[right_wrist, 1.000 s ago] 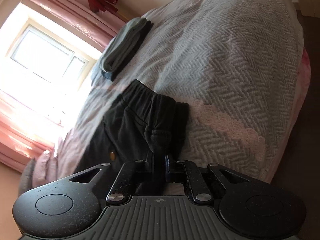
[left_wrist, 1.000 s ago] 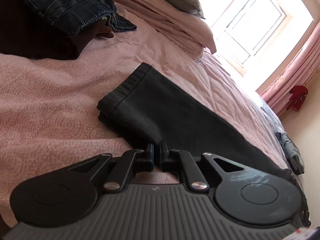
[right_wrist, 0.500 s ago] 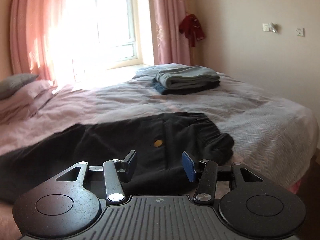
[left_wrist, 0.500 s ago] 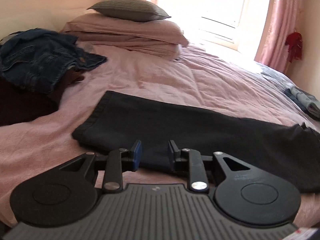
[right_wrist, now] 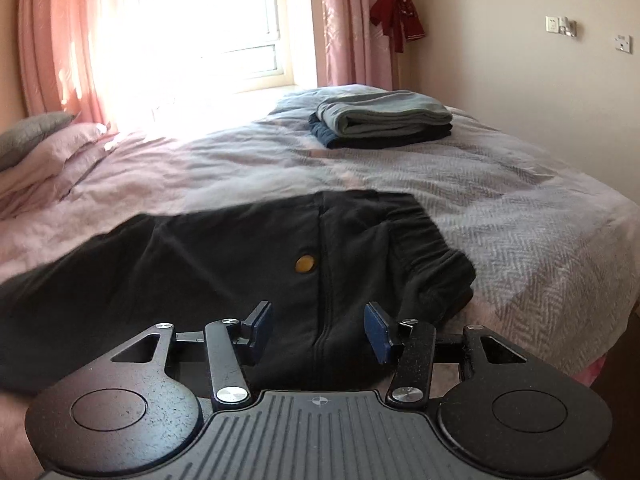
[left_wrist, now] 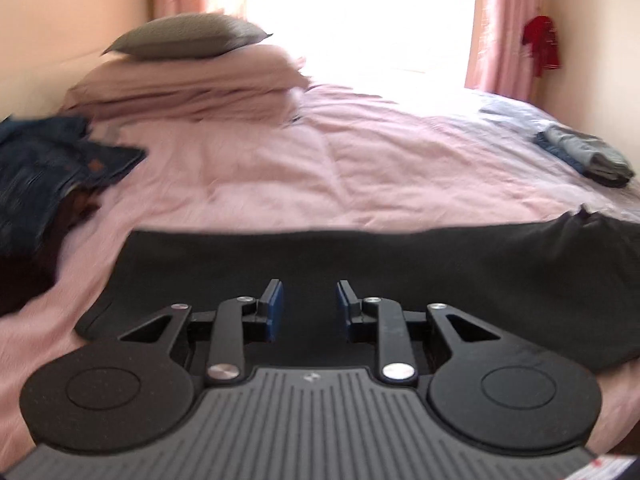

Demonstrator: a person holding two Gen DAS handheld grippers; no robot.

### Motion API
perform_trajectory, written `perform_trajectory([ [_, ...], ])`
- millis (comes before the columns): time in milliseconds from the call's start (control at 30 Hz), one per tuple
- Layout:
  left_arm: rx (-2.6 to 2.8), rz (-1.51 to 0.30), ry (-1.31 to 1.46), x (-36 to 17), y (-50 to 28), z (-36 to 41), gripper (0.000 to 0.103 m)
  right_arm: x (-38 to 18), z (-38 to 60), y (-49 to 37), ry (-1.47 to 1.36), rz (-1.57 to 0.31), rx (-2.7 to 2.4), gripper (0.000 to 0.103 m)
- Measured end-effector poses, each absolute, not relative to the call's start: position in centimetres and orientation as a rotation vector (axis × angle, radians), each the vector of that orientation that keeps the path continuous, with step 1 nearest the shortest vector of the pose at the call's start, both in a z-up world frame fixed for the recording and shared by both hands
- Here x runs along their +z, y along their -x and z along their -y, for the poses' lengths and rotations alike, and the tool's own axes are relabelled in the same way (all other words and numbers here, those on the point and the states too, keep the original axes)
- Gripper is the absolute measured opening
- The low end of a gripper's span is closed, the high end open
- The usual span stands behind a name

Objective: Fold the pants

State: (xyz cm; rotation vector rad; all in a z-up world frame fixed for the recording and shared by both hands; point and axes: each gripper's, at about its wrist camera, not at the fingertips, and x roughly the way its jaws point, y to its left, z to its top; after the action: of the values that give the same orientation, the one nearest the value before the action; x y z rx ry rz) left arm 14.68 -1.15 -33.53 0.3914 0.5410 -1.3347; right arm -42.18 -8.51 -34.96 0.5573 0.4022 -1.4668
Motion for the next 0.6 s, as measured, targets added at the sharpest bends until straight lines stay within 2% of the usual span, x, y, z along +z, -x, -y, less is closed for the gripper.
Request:
perform_trajectory([
  [200, -1.619, -0.541, -0.434, -31.8, -8.0, 10.8, 0.025, -33.0, 14.8, 48.3, -0.634, -0.318, -1.549, 0.049],
  [500, -1.938, -0.776, -0.477, -33.2, 3.6, 24.6, 0.033, -36.3, 22.6, 53.9, -0.934, -0.148, -1.404, 0.051],
  [567, -1.975, -0.817, -0.506, -34.0, 5.1, 26.5, 0.033, -37.1, 23.0, 54.5, -0.976, -0.115, -1.372, 0.047],
  [600, -1.989, -0.837, -0.525, -34.5, 5.7, 27.1, 0.033, -37.4, 22.9, 54.7, -0.983, -0.098, -1.348, 0.042],
])
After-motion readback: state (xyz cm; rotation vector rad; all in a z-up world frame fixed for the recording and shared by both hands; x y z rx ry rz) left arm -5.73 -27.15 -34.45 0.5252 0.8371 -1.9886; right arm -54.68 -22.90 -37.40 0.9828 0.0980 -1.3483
